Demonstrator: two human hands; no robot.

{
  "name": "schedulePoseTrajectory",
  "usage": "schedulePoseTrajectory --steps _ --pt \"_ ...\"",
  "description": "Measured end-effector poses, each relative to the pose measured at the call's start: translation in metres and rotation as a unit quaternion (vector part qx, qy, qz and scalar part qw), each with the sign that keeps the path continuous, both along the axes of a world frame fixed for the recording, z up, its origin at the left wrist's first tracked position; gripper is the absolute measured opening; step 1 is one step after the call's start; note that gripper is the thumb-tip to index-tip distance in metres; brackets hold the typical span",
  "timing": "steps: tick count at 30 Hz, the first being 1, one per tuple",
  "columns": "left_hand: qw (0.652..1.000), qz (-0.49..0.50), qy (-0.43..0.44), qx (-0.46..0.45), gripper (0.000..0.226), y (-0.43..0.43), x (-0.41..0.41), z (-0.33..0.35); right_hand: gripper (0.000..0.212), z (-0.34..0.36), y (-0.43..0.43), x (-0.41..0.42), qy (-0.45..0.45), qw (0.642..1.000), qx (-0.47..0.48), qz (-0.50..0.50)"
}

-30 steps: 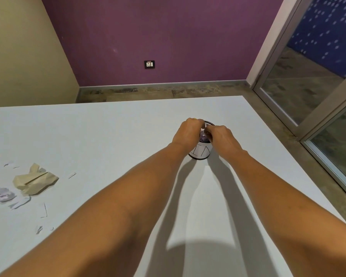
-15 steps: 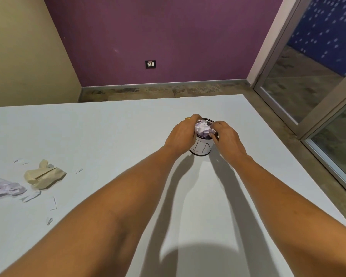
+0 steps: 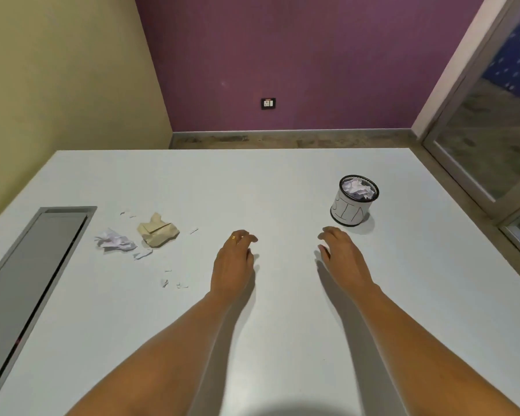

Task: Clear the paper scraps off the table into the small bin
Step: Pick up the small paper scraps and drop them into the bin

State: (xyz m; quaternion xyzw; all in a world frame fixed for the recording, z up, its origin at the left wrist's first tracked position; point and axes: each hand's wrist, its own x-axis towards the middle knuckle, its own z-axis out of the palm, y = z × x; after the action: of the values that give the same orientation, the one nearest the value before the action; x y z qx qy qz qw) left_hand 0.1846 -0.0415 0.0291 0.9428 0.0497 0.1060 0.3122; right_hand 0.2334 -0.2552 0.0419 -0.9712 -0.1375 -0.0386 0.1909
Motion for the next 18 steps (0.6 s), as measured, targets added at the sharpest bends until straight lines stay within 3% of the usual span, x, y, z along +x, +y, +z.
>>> schedulePoseTrajectory --steps 7,11,18 --pt "0.994 0.098 -0.028 0.041 0.023 0.067 -0.072 -0.017 0.032 -0.019 0.074 -0.056 0.079 0.994 0.001 0.079" --pt "0.980 0.192 0.015 0.053 0.024 0.109 -0.097 -0.030 0.041 -0.022 0.121 -0.080 0.174 0.972 0.063 0.143" --pt "0.953 0.254 0.126 0.107 0.039 0.155 -0.114 -0.051 0.056 -0.037 0.197 -0.101 0.228 0.958 0.025 0.174"
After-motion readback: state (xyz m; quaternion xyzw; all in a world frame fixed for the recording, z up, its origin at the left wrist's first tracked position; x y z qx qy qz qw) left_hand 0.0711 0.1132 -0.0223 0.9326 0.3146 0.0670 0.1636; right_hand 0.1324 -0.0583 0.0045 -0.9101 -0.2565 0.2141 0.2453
